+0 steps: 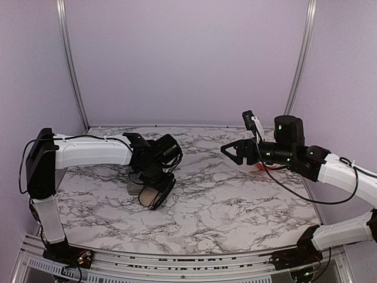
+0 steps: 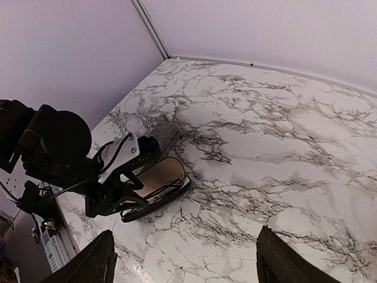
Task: Organize the sunglasses
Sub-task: Place the sunglasses in the sunglasses case, then close the case with sunglasses at the center of the board.
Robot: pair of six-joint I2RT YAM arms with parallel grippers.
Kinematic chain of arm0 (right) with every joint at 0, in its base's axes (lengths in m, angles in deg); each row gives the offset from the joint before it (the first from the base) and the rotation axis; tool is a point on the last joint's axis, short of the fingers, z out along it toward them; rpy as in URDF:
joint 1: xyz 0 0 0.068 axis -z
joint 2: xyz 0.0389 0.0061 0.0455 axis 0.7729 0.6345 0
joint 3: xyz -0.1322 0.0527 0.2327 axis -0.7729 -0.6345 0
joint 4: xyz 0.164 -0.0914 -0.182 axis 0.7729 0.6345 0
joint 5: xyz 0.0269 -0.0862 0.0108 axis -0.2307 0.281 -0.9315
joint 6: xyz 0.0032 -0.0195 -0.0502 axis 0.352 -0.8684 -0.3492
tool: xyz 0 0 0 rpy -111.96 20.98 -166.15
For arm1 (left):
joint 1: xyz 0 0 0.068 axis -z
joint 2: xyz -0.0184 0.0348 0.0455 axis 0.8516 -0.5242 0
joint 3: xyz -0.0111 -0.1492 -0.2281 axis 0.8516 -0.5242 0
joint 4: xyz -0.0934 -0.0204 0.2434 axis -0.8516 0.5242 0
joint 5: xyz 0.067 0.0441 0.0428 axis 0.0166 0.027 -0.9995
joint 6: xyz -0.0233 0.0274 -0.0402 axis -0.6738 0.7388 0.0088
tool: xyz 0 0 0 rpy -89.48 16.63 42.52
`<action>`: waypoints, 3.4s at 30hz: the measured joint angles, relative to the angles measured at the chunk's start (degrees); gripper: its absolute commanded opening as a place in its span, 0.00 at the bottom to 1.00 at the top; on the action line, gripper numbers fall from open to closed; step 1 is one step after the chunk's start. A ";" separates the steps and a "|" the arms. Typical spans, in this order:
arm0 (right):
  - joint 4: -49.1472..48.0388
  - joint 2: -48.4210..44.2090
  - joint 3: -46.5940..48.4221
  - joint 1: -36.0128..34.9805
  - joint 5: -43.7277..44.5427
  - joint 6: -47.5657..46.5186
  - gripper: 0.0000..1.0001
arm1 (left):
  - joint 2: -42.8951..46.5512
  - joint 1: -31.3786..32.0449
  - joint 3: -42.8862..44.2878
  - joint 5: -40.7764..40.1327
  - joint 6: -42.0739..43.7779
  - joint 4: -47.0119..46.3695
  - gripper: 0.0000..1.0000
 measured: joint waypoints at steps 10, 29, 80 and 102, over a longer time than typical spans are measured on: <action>-0.61 0.48 -2.05 0.00 -0.09 0.07 0.79 | 8.48 -1.42 1.46 -1.84 0.28 0.00 0.32; -9.57 21.22 -6.05 -10.29 0.68 2.97 0.56 | 10.47 -15.19 -13.44 3.87 5.01 -8.41 0.23; -14.69 57.18 19.96 -16.31 -3.98 6.93 0.09 | 4.81 -12.85 -13.29 8.44 4.79 -13.44 0.19; -12.83 58.75 22.77 -16.31 -6.49 7.17 0.08 | 3.50 -9.14 -10.80 9.49 2.95 -13.84 0.18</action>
